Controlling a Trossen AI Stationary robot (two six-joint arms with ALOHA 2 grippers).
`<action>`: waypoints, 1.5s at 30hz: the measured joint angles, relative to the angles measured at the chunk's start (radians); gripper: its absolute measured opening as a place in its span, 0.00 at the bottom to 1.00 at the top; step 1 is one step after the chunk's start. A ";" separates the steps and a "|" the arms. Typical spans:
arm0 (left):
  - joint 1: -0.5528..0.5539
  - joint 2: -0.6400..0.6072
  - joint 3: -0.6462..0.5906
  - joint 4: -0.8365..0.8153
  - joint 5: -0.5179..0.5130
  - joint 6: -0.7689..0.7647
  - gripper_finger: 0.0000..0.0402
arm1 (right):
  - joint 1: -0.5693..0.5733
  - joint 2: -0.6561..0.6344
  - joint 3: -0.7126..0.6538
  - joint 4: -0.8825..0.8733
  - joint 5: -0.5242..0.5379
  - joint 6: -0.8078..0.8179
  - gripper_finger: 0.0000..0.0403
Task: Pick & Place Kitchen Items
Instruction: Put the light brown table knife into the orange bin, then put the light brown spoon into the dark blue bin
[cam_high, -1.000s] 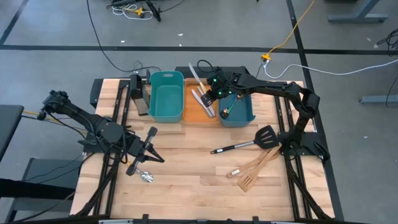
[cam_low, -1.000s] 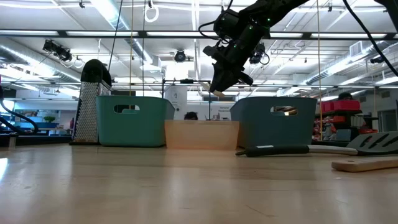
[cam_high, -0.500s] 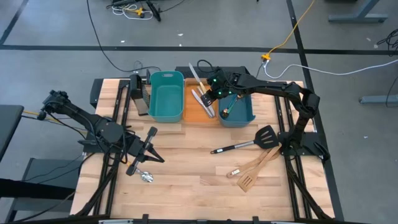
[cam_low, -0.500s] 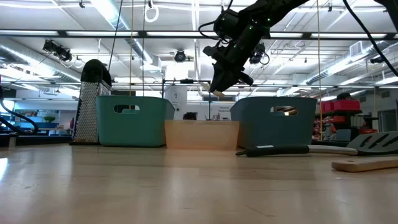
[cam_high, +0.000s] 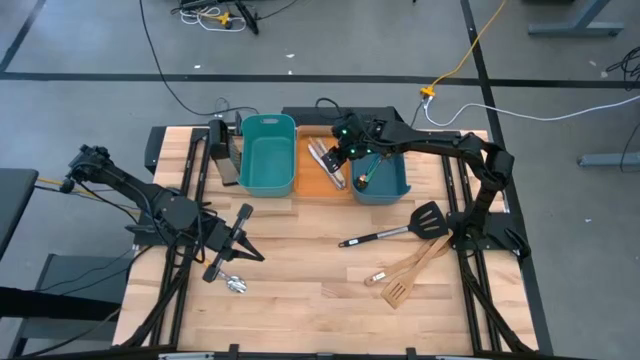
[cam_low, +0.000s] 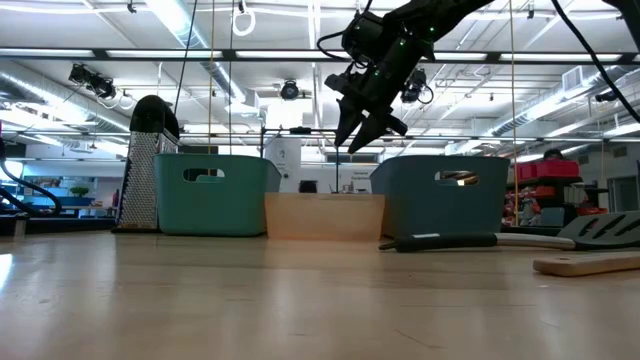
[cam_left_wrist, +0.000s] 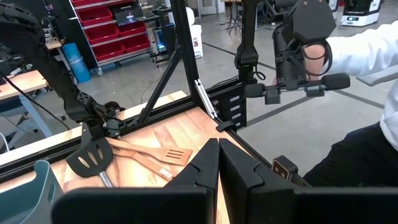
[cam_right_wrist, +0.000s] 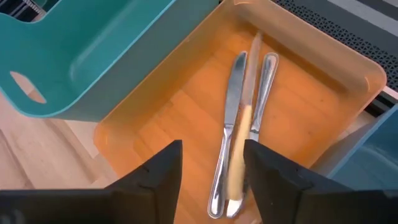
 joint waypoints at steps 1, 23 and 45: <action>0.000 0.000 0.000 0.000 0.000 0.000 0.05 | 0.001 0.000 0.000 0.000 -0.001 0.000 0.44; 0.000 0.000 0.000 -0.014 0.000 -0.001 0.05 | 0.101 -0.074 -0.001 -0.278 -0.258 -0.019 0.22; -0.007 0.000 0.000 -0.434 0.084 -0.223 0.05 | 0.378 -0.074 -0.001 -0.285 -0.246 0.010 0.19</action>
